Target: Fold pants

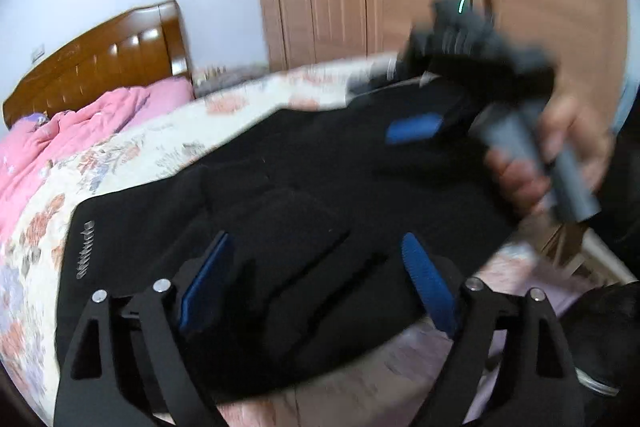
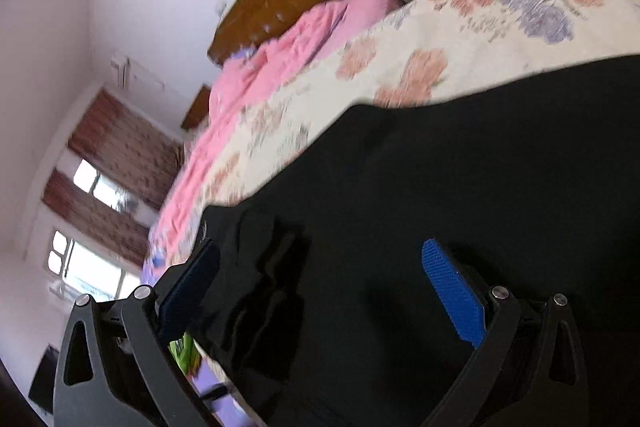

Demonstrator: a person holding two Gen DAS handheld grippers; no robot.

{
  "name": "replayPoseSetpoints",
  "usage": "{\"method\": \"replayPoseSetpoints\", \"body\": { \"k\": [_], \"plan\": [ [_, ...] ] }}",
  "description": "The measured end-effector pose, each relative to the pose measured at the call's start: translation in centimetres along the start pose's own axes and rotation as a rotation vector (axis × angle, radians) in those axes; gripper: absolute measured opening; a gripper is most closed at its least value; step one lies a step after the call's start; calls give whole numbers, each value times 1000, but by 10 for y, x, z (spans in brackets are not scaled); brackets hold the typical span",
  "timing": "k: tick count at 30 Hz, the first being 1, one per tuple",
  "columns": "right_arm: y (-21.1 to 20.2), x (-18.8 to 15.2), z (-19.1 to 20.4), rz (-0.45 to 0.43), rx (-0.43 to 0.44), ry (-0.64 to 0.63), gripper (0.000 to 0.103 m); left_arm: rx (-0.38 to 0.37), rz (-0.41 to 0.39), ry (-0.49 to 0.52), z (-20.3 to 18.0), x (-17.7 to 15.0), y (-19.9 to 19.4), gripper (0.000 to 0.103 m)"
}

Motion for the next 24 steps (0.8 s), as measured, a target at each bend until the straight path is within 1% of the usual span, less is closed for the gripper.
{"method": "replayPoseSetpoints", "body": {
  "k": [1, 2, 3, 4, 5, 6, 8, 10, 11, 13, 14, 15, 16, 18, 20, 22, 23, 24],
  "plan": [
    [8, -6, 4, 28, -2, -19, 99, -11, -32, -42, 7, -3, -15, 90],
    [18, -18, 14, 75, 3, -49, 99, -12, -71, -106, 23, -9, -32, 92],
    [23, -27, 21, 108, 12, -69, 99, 3, -96, -165, 41, -18, -44, 95],
    [32, -36, 30, 147, 22, -92, 99, 39, -114, -232, 62, -29, -56, 97],
    [39, -46, 38, 184, 36, -109, 99, 95, -121, -316, 91, -46, -67, 98],
    [46, -58, 47, 221, 55, -122, 99, 133, -114, -368, 109, -60, -73, 98],
    [56, -66, 62, 241, 77, -135, 99, 242, -66, -461, 149, -95, -82, 98],
    [61, -70, 73, 261, 123, -123, 99, 330, -20, -492, 173, -119, -86, 98],
    [65, -71, 77, 262, 128, -121, 99, 347, -11, -498, 178, -125, -88, 98],
    [65, -65, 76, 229, 62, -145, 97, 314, -38, -496, 178, -123, -94, 98],
    [57, -56, 73, 163, -3, -160, 95, 298, -51, -480, 173, -118, -96, 98],
    [51, -49, 73, 131, -15, -169, 92, 291, -59, -454, 167, -113, -96, 98],
    [41, -45, 78, 104, 13, -171, 85, 292, -59, -424, 161, -106, -92, 98],
    [27, -40, 88, 67, 75, -169, 76, 296, -40, -348, 145, -94, -77, 98],
    [24, -47, 102, 91, 116, -200, 73, 303, -14, -282, 135, -84, -60, 98],
    [32, -64, 113, 152, 140, -226, 66, 336, 12, -242, 133, -80, -46, 98],
    [40, -72, 114, 185, 136, -236, 65, 355, 28, -222, 134, -80, -39, 98],
    [51, -81, 110, 218, 111, -236, 63, 358, 39, -212, 136, -81, -33, 98]
  ]
}}
Point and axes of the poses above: each gripper's, at about its wrist camera, not at the fingertips, and y roughly the way its jaws point, z to its left, x to its top, the point moved 10 cm from there along y, roughly the way its jaws point, and after that the axes turned 8 degrees about z, right-handed, at the moved point
